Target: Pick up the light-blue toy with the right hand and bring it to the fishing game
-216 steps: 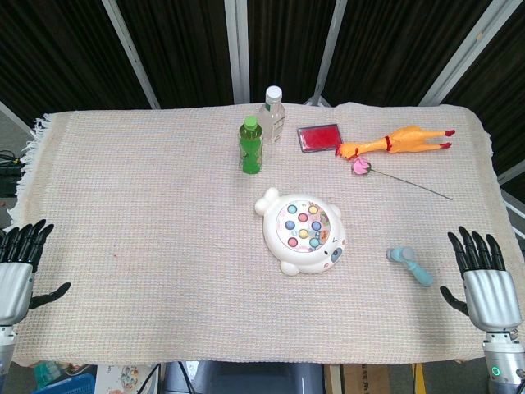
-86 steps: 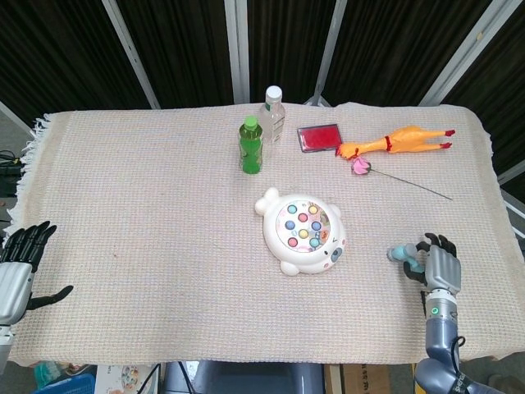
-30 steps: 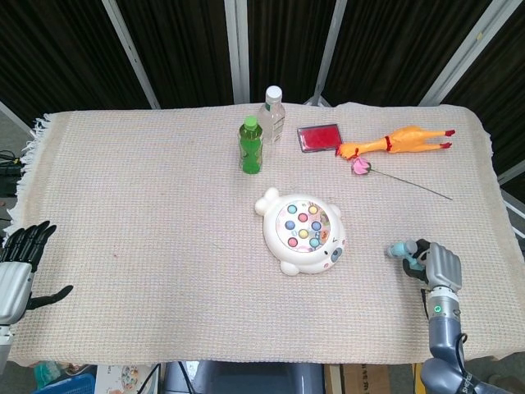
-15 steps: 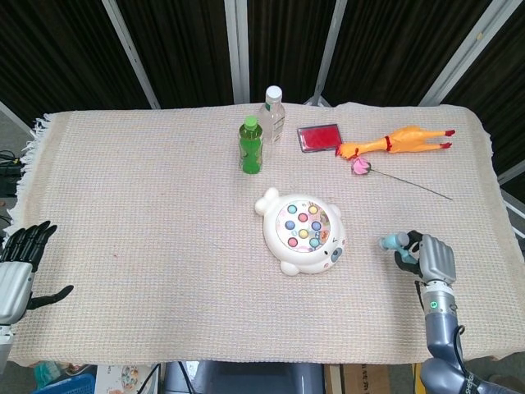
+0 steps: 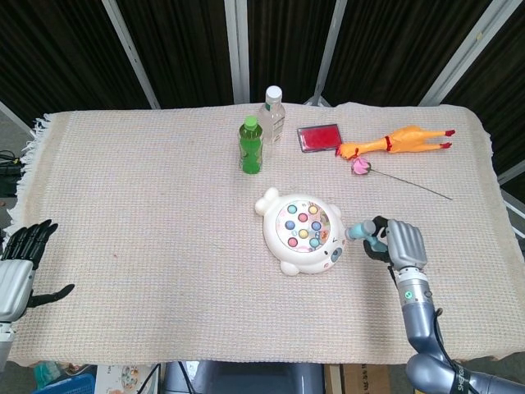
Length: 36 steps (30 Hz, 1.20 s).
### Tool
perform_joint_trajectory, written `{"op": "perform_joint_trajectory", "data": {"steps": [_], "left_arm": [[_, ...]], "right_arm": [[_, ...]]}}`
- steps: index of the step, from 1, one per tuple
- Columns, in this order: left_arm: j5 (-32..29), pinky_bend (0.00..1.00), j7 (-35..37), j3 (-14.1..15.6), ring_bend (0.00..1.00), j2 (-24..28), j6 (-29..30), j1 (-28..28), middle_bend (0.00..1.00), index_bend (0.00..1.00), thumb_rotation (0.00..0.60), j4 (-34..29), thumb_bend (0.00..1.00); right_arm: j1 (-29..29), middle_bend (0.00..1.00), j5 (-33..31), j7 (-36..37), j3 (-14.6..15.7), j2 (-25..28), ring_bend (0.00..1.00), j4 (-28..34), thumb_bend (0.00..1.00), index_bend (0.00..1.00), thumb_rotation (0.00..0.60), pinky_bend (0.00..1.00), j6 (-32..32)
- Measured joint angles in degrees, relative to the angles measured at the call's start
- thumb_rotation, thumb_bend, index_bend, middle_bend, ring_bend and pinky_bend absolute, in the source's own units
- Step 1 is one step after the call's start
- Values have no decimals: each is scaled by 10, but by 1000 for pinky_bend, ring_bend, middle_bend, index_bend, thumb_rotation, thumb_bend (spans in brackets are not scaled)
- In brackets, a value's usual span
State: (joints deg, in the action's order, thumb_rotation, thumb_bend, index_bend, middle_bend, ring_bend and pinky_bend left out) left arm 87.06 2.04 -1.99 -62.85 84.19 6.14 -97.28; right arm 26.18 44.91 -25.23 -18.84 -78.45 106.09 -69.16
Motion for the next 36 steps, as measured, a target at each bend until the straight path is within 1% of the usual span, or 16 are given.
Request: {"op": "perform_joint_trajectory", "data": {"steps": [4,9,13,17,20,28,36], "left_arm": [[0,0,5,0,0,2,-2,1,0,0,600,-1,0],[0,0,12,0,0,4,-5,3,0,0,600,1,0],[0,0,18,0,0,5,-6,3,0,0,600,2,0],[0,0,24,1,0,7,-7,4,0,0,600,2,0],[-2,0,27,1,0,8,-9,4,0,0,600,2,0],[0,0,29,2,0,9,-9,4,0,0,600,1,0],[4,0,27,4,0,9,-9,5,0,0,600,0,0]], "right_arm": [[29,600,-22,-43,-4,-16,485,15,632,781,600,667,-10],[65,601,-35,-94,-2,-54,486,14,633,784,600,669,-31],[84,602,-32,-121,10,-84,486,-2,632,784,600,669,-44],[96,602,-13,-139,26,-110,486,-28,634,783,600,669,-56],[102,601,-5,-142,29,-125,486,-37,637,783,600,669,-65],[104,602,3,-144,28,-122,486,-31,637,786,600,669,-76],[96,602,8,-147,41,-105,487,-11,639,786,600,669,-82]]}}
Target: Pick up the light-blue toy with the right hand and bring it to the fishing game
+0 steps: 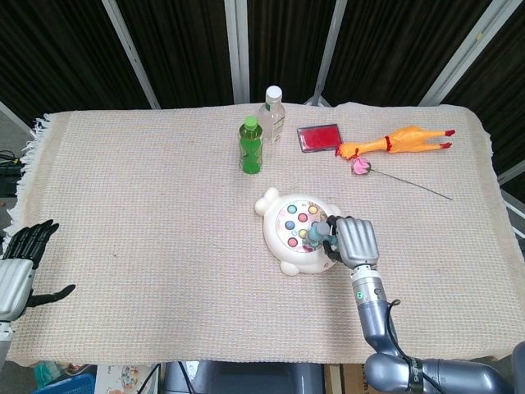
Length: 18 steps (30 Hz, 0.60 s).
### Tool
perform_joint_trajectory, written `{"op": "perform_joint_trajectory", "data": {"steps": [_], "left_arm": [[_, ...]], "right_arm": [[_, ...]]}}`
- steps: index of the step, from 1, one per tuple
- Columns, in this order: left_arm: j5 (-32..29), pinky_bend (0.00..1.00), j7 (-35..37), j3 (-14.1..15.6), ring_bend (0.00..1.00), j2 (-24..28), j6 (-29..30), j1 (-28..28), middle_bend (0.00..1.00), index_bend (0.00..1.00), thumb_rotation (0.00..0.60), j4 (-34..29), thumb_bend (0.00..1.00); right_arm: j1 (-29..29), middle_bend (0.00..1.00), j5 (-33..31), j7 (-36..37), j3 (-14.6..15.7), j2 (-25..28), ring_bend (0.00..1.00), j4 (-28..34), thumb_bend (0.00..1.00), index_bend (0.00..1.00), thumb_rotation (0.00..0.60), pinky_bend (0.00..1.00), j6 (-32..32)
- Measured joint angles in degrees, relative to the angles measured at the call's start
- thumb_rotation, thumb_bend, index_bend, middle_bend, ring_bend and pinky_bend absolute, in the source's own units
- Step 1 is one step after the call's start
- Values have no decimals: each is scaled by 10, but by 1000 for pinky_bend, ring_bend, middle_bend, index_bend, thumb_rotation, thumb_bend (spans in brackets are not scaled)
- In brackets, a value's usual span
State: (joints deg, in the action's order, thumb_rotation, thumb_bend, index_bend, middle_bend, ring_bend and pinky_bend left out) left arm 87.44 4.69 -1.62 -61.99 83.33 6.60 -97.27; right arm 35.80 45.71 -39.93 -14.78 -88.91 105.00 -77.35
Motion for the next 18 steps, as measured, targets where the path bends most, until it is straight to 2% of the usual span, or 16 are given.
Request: {"op": "perform_joint_trajectory", "data": {"steps": [7,18], "left_arm": [[4,0,-3,1,0,-1,3,0,0,0,600,-1,0],[6,0,-3,2,0,-1,5,-1,0,0,600,0,0]], "right_arm": [[-7,602,5,-1,16,7,486,7,639,786,600,669,-2],[-9,603,2,2,27,-7,486,-22,641,787,600,669,7]]}}
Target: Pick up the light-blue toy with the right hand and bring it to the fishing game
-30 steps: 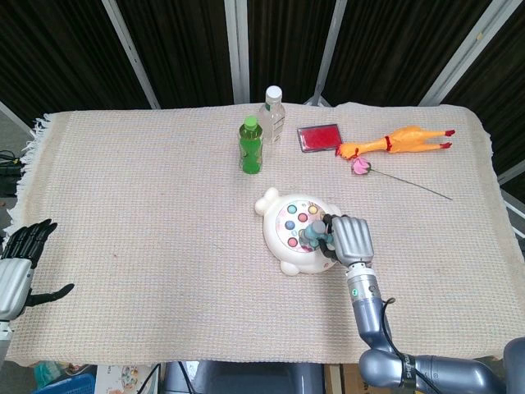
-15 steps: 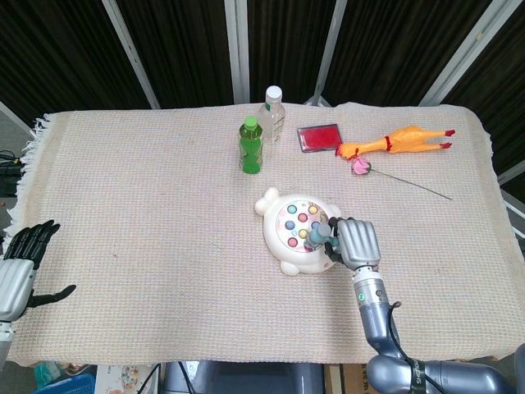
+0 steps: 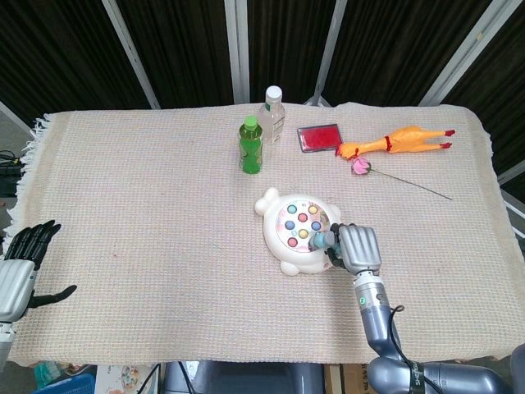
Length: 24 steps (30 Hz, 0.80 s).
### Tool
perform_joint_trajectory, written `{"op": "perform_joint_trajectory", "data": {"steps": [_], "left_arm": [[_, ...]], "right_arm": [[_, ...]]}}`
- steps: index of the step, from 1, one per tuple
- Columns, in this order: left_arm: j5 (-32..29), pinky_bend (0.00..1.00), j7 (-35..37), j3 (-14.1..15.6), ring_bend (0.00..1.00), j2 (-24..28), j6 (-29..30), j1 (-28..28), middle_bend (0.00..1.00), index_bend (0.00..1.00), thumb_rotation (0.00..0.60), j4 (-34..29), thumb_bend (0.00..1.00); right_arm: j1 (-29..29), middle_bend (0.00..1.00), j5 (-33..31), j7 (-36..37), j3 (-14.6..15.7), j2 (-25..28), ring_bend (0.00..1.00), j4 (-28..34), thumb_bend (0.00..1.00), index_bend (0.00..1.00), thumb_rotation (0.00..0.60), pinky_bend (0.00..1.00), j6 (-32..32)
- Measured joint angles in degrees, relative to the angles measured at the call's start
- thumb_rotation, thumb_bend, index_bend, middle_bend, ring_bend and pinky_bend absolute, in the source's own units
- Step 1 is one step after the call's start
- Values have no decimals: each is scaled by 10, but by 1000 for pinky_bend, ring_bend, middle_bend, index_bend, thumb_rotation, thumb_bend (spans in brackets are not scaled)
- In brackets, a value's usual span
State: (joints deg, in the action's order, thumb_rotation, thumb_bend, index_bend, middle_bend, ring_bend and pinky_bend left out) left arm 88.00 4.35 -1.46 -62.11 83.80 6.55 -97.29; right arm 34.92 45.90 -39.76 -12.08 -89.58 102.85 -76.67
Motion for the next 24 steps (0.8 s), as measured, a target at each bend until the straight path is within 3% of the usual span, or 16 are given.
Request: {"op": "perform_joint_trajectory", "data": {"steps": [17,24], "left_arm": [[0,0,4,0,0,1,2,-1,0,0,600,1,0],[-1,0,5,0,0,1,1,-1,0,0,600,1,0]], "right_arm": [[2,612,-5,-9,-2,-1,492,-4,645,801,600,669,0],[4,641,-6,-20,-3,1,523,-2,693,834,600,701,-4]]}}
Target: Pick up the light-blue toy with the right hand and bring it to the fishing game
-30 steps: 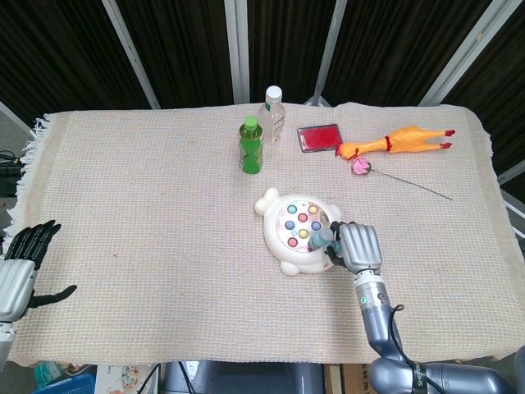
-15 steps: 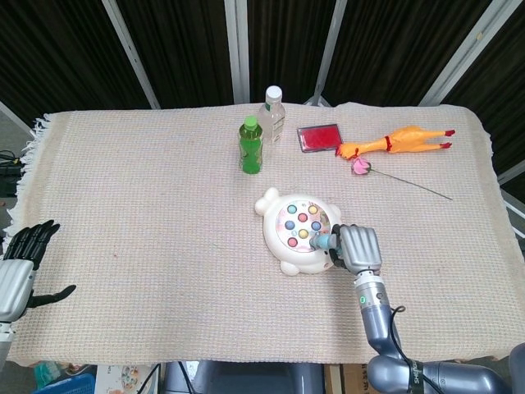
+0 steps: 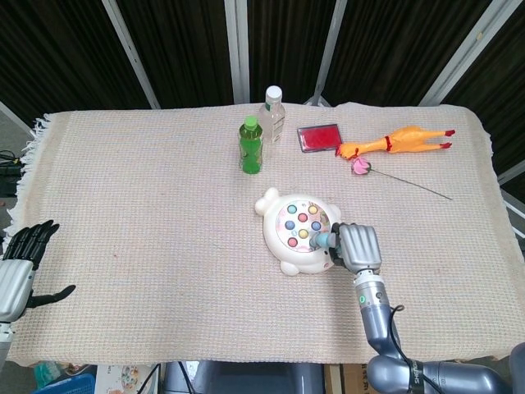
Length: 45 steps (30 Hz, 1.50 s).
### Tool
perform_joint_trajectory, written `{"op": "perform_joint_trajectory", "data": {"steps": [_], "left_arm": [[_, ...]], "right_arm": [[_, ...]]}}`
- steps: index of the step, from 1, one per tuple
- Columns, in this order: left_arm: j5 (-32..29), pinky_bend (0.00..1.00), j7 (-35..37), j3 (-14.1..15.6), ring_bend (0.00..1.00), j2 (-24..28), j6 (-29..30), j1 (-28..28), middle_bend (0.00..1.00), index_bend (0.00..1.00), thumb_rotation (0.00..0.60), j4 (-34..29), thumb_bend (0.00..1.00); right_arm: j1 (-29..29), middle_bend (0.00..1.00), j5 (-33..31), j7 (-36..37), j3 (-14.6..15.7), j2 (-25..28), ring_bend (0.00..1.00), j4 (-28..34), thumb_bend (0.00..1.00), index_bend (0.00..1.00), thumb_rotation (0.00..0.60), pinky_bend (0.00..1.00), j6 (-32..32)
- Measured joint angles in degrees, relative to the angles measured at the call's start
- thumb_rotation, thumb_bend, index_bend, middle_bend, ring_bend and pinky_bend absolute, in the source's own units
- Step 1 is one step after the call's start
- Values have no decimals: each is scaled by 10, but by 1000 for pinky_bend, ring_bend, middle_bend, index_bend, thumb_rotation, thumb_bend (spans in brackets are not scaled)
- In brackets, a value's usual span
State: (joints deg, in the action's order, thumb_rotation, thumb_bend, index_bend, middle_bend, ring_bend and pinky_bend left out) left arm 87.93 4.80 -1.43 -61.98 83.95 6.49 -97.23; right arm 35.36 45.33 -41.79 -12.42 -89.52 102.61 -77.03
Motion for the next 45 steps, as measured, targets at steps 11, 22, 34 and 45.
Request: {"op": "perform_joint_trajectory", "data": {"steps": [11,22,34,45], "left_arm": [[0,0,2,0,0,1,0,1,0,0,600,0,0],[1,0,3,1,0,1,-1,1,0,0,600,0,0],[2,0,5,1,0,1,1,0,0,0,600,1,0],[1,0,8,0,0,3,3,-1,0,0,600,1,0]], "right_arm": [[10,680,-7,-32,-2,-3,562,4,707,845,600,724,-8],[28,680,-34,-117,9,-3,562,8,707,847,600,724,-20],[43,683,-74,-166,14,-9,565,16,707,848,600,724,-33],[42,683,-76,-164,7,11,565,33,707,848,600,724,-46]]}}
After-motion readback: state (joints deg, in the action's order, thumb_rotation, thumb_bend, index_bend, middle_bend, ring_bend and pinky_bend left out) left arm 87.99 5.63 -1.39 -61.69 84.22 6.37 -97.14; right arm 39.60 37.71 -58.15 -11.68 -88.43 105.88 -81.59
